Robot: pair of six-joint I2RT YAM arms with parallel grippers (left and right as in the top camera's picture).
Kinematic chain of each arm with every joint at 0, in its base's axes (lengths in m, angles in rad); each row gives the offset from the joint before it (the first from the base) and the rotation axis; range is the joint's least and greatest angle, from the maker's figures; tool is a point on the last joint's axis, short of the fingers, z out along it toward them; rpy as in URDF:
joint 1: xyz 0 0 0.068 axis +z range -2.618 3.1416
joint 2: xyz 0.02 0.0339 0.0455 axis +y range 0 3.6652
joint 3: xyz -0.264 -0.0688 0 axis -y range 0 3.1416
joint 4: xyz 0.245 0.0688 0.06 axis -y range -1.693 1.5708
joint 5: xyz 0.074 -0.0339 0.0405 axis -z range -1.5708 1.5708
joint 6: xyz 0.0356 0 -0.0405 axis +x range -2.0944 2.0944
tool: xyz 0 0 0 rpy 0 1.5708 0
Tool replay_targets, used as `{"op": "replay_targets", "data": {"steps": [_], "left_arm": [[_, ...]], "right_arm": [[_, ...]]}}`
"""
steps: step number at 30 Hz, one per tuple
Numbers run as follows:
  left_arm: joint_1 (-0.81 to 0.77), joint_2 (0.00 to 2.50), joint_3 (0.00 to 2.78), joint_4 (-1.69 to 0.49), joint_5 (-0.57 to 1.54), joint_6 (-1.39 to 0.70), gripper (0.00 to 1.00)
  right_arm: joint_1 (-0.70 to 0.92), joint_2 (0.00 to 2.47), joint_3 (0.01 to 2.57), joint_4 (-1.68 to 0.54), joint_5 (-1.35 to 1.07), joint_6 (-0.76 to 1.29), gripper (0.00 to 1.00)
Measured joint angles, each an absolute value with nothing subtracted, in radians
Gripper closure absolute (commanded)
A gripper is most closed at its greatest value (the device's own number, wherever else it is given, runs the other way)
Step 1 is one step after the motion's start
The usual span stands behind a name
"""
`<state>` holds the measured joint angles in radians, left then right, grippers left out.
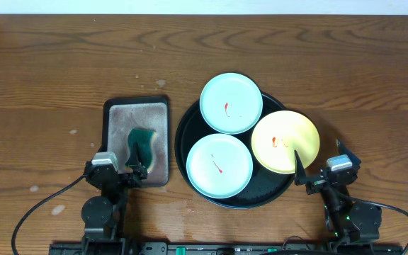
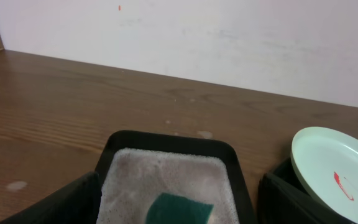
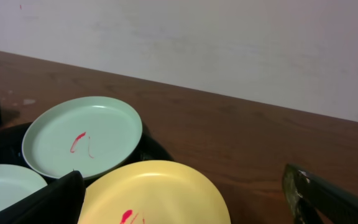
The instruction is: Clean dirty plates on tray and stack at the side
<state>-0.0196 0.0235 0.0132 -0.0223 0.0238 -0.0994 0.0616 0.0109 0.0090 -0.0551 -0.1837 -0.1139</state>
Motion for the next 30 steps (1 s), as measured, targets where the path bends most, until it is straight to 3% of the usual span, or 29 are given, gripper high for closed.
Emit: {"op": "replay_targets", "data": {"steps": [30], "left_arm": [[-0.020, 0.025, 0.037, -0.074, 0.024, -0.139, 0.18]], "right_arm": [[0.062, 0.011, 0.009, -0.055, -0.183, -0.113, 0.01]]}}
